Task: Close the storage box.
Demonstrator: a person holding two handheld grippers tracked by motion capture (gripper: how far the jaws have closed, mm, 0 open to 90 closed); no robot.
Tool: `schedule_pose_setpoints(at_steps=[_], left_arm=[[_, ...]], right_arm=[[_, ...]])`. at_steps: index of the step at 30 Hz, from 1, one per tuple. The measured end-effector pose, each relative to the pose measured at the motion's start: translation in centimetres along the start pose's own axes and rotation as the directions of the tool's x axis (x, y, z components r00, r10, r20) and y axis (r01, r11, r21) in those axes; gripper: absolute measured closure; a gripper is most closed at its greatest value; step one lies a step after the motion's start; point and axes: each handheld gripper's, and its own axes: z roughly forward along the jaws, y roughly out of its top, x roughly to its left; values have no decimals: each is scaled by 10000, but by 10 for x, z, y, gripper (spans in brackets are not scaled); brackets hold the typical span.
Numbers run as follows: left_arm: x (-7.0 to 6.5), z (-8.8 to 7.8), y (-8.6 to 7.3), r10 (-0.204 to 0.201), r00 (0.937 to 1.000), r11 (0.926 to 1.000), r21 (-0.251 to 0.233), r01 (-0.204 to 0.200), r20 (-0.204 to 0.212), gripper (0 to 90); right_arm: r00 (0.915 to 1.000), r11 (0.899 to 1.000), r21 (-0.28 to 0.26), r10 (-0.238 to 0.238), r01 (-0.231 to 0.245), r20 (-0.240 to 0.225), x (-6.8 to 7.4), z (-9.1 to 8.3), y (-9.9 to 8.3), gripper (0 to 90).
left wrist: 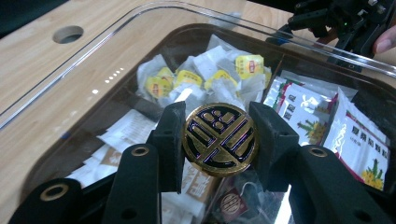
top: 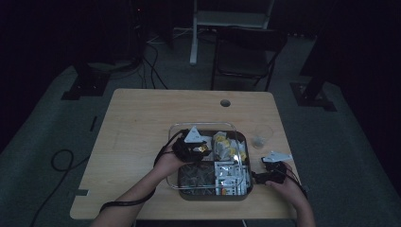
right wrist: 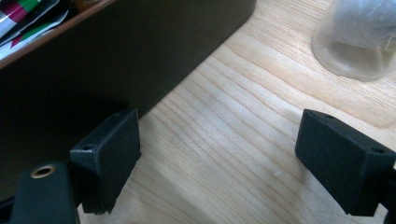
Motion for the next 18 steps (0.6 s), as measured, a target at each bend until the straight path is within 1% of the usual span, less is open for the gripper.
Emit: schedule_pose_setpoints(at_steps=[6,7,8,11,16,18], left_arm=[[-7,11,3,155,9996,9998,99,-157,219,598],[-8,14,3,66,9996,9999,75,-69,292,598],[-9,16,3,38,9994,9999,151,-43,347,598],[-10,22,3,126,9994,9994,324,-136,314,598],[-12,29,4,19,9988,9995,304,-34,482,598],[-13,32,5,116,9989,9992,387,-134,464,598]], right_arm=[[10000,10000,-2,1,-1,0,0,0,0,138],[10000,10000,0,2,-2,-1,0,0,0,138],[10000,10000,14,15,-15,-5,0,0,0,138],[10000,10000,5,12,-12,-2,0,0,0,137],[10000,10000,6,11,-11,-2,0,0,0,138],[10000,10000,6,10,-10,-1,0,0,0,137]])
